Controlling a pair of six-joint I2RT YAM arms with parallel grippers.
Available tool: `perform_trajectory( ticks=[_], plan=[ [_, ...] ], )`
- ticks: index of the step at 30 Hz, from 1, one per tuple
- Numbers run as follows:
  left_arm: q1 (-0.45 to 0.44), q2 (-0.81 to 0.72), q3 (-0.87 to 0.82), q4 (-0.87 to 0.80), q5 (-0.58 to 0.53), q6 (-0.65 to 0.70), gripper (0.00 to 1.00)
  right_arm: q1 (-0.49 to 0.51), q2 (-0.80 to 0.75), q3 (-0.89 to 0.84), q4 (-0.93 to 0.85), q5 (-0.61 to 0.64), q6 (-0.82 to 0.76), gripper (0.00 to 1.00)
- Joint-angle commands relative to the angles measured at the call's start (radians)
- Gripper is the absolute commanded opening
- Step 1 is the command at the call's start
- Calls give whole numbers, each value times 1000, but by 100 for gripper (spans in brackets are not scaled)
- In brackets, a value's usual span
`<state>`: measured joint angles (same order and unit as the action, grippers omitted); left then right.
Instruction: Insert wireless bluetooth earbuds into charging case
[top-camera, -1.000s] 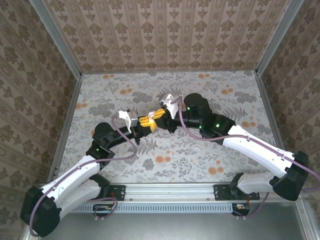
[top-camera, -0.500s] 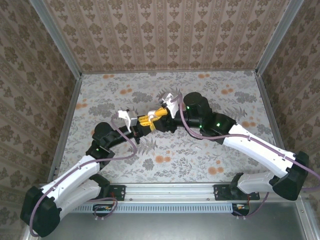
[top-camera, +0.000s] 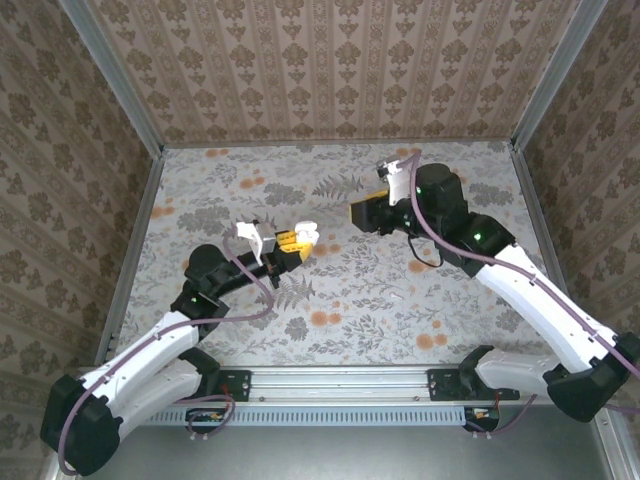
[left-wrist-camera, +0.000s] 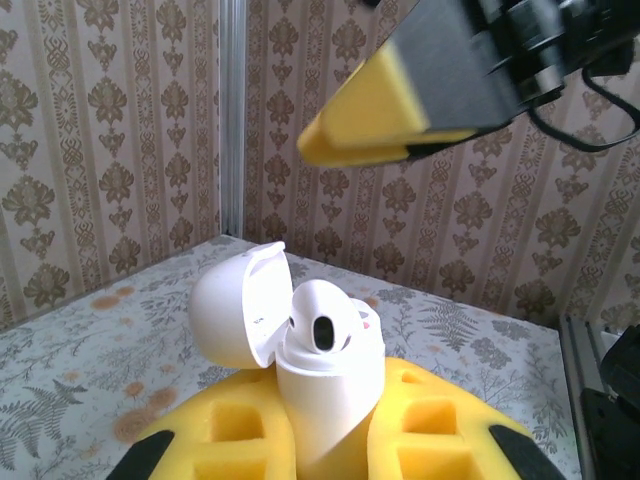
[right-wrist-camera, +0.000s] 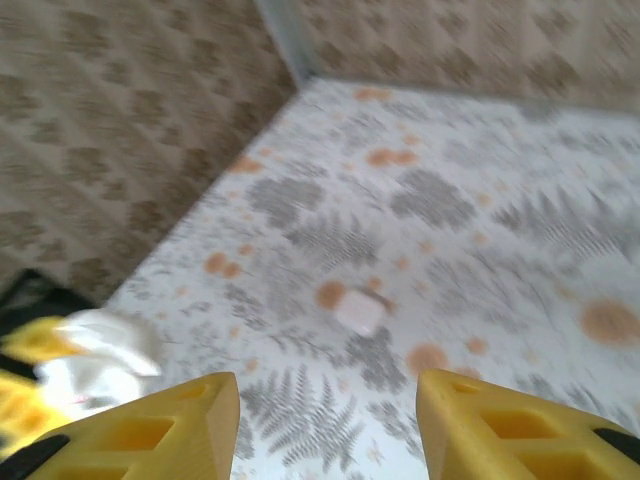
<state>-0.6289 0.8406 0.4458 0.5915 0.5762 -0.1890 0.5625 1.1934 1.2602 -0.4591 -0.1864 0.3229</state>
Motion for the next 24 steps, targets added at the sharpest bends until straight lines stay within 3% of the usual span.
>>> perform_trajectory(
  ticks=[1,9,17,24],
  plan=[
    [-5,6,22,-18,-4,29,0,-68,67,-60,-168,10,123,50],
    [-9,49,25,-26,0,27,0,-136,226,-246,-178,-84,72,46],
    [-16,87,40,-27,10,29,0,-151,387,-269,-217,2,35,46],
    [-20,82,32,-34,4,30,0,-220,425,-349,-227,64,121,28]
  ],
)
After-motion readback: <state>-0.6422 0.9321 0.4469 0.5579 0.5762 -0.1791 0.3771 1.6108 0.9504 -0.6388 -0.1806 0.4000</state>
